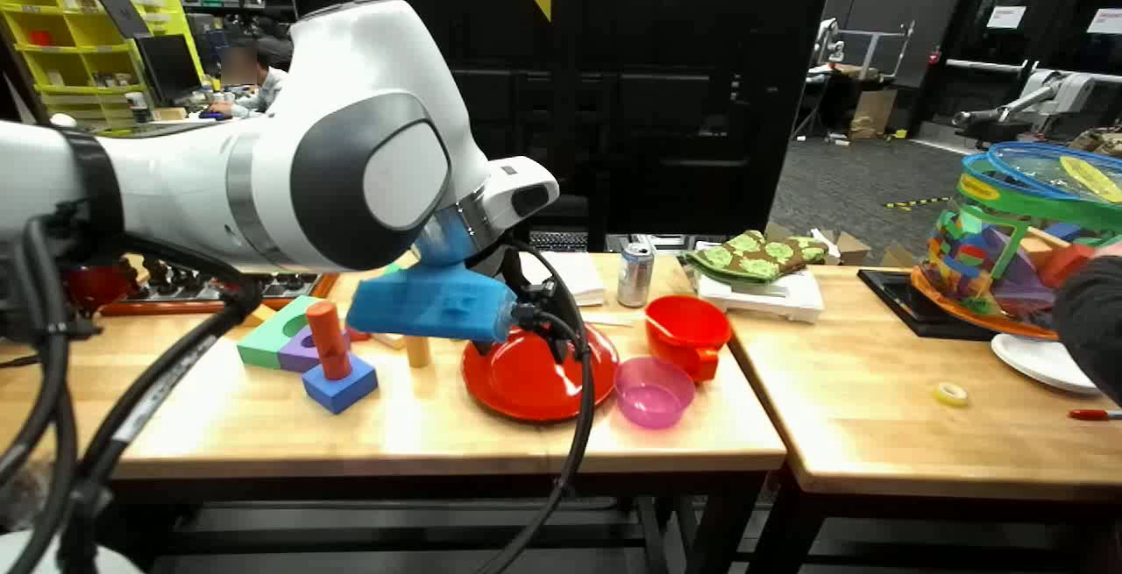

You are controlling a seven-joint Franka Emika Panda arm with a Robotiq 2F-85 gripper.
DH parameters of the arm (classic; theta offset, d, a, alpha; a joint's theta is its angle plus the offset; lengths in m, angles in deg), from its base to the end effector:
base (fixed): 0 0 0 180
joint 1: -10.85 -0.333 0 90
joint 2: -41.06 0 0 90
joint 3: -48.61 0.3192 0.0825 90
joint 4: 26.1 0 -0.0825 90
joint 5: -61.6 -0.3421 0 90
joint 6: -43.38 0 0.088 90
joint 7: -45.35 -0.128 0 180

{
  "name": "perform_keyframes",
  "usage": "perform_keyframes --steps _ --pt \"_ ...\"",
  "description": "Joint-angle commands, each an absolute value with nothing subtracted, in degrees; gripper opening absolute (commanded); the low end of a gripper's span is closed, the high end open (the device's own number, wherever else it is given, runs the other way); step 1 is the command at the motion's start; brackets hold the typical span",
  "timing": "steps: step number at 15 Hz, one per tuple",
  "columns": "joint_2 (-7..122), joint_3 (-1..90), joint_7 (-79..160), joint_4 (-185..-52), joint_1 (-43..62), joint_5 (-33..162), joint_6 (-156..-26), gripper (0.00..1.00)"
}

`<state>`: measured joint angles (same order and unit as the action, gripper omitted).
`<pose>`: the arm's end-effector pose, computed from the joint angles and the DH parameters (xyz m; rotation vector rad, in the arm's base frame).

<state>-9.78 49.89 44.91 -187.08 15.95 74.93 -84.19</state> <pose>0.2755 -0.0295 0.4638 2.8787 0.0492 0.4283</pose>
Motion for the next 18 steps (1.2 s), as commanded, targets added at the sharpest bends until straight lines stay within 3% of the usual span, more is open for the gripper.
perform_keyframes --steps 1,11,18 --pt "-9.6 49.9 44.9 -187.5 15.9 74.9 -84.0 1.00" --pt "-8.3 49.9 45.6 -187.7 15.7 75.5 -84.5 1.00" --pt "-2.8 47.5 59.0 -186.5 8.4 74.9 -85.5 1.00"
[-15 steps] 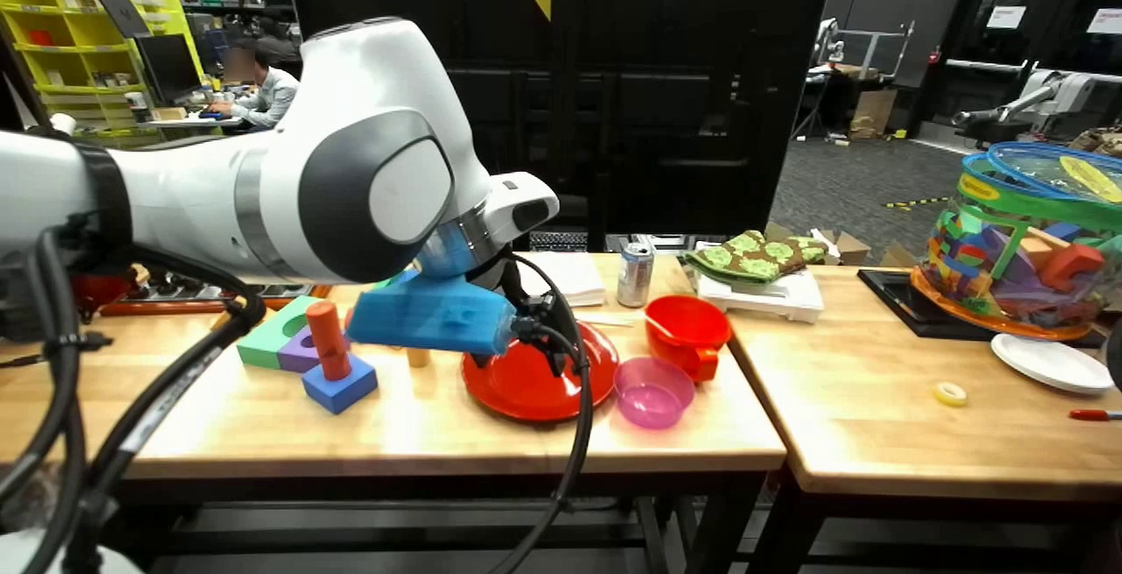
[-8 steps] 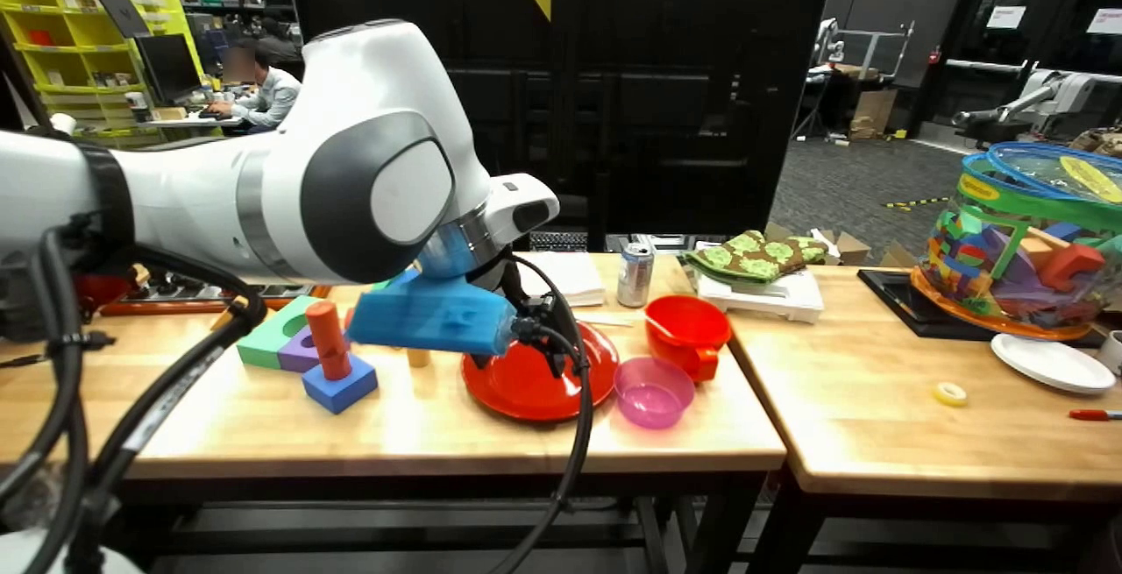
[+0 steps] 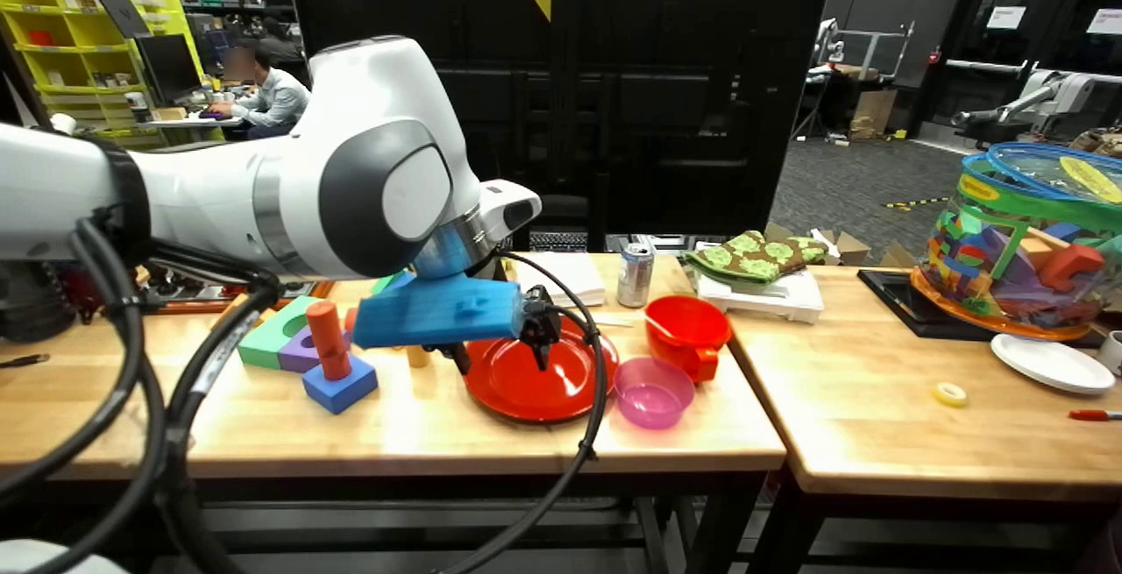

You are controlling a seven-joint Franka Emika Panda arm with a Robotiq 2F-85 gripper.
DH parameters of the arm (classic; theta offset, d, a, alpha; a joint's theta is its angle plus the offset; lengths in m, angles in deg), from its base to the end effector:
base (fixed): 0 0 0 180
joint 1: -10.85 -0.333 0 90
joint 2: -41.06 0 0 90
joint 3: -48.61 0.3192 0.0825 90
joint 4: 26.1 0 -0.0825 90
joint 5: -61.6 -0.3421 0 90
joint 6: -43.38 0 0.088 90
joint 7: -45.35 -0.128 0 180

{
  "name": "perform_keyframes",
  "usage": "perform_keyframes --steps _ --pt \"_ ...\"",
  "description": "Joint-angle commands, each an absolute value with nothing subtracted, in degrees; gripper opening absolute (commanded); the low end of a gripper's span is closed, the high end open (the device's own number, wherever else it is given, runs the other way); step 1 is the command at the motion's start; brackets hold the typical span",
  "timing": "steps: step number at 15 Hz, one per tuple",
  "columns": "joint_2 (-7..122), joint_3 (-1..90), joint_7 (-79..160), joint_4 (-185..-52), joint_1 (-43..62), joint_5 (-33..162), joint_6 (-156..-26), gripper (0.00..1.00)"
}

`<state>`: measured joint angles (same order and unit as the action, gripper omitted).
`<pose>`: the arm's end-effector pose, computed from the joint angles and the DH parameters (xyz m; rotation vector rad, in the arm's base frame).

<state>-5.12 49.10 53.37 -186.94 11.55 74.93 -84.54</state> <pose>0.2876 -0.0119 0.4426 2.8798 0.3713 0.3135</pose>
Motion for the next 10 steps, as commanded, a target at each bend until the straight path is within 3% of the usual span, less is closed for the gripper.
perform_keyframes --steps 1,10 --pt "-2.2 47.0 61.3 -186.2 6.8 74.6 -85.4 1.00" --pt "5.7 46.3 74.9 -181.8 -2.7 73.2 -88.5 1.00"
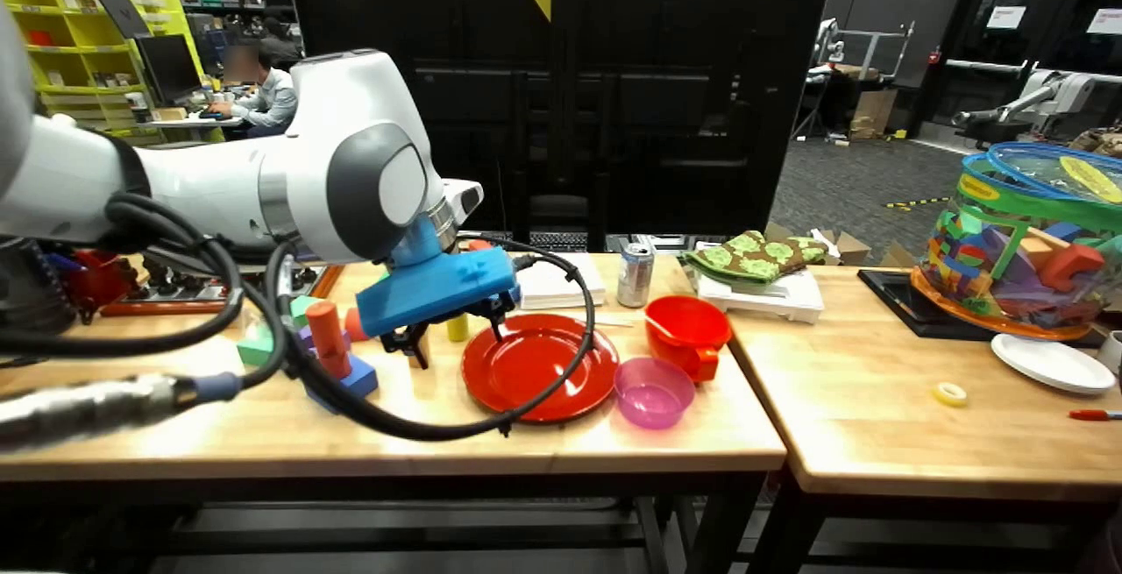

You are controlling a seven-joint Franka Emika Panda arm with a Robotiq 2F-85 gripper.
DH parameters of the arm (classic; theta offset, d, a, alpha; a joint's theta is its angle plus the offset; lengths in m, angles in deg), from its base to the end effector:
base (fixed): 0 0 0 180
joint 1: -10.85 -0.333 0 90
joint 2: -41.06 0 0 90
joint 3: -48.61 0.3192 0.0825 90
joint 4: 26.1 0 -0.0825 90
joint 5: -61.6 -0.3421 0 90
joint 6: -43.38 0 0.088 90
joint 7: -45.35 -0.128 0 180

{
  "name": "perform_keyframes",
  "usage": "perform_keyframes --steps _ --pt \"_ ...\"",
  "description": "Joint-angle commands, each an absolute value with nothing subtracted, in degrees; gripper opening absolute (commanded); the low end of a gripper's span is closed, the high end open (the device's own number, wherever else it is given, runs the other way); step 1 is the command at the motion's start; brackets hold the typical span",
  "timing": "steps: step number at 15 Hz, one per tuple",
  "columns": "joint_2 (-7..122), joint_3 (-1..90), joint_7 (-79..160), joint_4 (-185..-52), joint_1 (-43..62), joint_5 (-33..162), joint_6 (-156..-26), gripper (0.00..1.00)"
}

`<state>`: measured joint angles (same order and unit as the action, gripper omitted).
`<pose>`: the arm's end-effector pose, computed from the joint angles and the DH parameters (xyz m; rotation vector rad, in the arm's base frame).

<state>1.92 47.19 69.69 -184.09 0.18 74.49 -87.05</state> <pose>0.3117 0.0418 0.4328 2.7481 1.0329 0.2634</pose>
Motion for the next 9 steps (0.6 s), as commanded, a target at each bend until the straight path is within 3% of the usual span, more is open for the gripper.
perform_keyframes --steps 1,9 --pt "6.7 46.4 76.2 -181.4 -3.6 73.1 -88.9 1.00" --pt "14.0 47.4 89.6 -176.9 -9.9 69.0 -88.4 1.00"
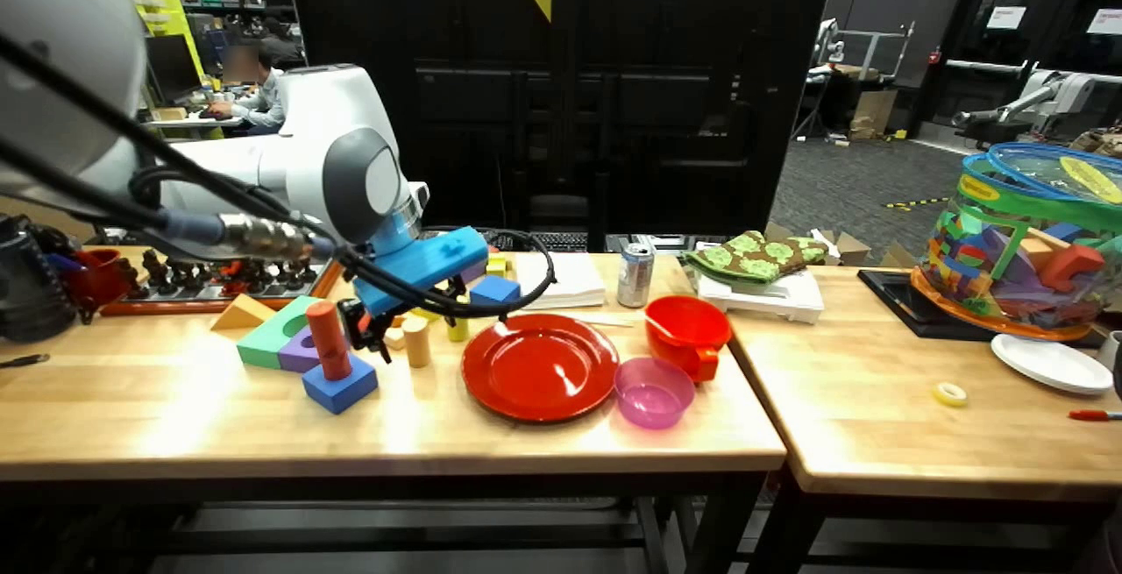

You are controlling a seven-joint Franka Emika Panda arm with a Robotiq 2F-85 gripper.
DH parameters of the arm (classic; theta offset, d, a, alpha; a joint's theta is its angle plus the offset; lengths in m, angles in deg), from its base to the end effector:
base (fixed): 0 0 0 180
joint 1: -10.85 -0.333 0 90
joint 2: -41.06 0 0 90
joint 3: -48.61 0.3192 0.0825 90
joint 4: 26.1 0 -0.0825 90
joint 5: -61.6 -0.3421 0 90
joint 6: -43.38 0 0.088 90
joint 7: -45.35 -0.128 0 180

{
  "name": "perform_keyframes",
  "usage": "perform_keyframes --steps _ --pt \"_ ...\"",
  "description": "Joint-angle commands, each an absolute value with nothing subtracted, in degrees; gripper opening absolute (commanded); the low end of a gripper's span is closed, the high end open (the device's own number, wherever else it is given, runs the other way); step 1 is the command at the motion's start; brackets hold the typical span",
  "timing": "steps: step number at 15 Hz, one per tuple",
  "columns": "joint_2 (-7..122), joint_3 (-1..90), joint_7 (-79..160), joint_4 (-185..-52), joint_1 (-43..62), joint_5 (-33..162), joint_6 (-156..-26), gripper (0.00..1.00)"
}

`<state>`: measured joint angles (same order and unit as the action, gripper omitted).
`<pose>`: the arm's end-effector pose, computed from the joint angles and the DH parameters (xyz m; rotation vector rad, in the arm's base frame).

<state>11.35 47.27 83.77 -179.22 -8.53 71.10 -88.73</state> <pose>0.3357 0.1032 0.4187 2.5581 1.5501 0.1929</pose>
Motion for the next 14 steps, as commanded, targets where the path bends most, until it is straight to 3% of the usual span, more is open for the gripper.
perform_keyframes --steps 1,14 --pt "14.5 47.2 91.8 -176.5 -10.3 68.0 -88.2 1.00" --pt "15.3 48.8 90.4 -175.9 -8.0 65.9 -87.9 1.00"
